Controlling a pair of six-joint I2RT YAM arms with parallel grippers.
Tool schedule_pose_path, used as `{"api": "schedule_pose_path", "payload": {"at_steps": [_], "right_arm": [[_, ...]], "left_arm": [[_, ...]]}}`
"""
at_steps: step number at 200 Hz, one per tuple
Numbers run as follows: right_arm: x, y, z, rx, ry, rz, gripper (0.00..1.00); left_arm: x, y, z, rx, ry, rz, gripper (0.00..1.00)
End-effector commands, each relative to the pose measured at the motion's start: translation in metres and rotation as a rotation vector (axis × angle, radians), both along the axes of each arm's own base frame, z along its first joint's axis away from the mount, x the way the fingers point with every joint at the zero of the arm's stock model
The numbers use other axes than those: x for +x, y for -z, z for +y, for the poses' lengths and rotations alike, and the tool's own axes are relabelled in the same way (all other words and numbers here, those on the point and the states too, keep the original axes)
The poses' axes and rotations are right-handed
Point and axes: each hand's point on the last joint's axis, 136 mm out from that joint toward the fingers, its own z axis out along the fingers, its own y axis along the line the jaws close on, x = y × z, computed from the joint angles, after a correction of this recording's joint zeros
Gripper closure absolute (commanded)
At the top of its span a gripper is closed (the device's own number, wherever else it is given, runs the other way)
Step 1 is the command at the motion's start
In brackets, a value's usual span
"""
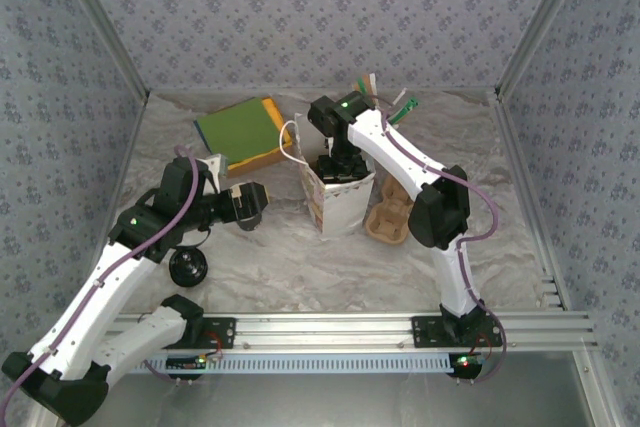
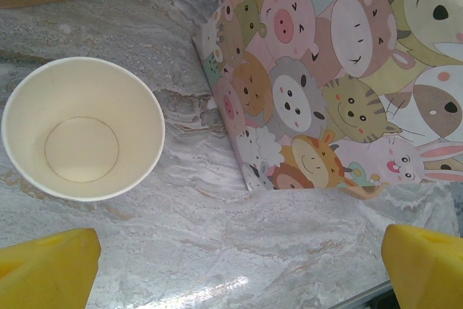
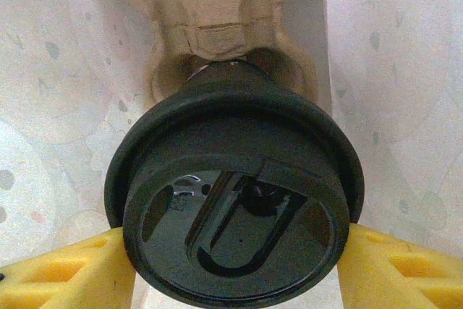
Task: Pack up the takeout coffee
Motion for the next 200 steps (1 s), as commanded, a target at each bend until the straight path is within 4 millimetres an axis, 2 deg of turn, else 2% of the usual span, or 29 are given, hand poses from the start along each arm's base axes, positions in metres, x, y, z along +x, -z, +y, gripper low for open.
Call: {"api": "schedule_pose_path", "payload": {"at_steps": [1, 200], "right_arm": [[-0.0028, 0.0028, -0.0022, -0.009, -0.017, 0.017, 0.32], [-0.0023, 0.0062, -0.0022, -0.009, -0.013, 0.019, 0.32]], "left_arm": [[-0.0020, -0.0079, -0.0005, -0.010, 0.011, -0.026, 0.00], [-0.0006, -0.0088, -0.0012, -0.004, 0.016, -0.029, 0.00]]}}
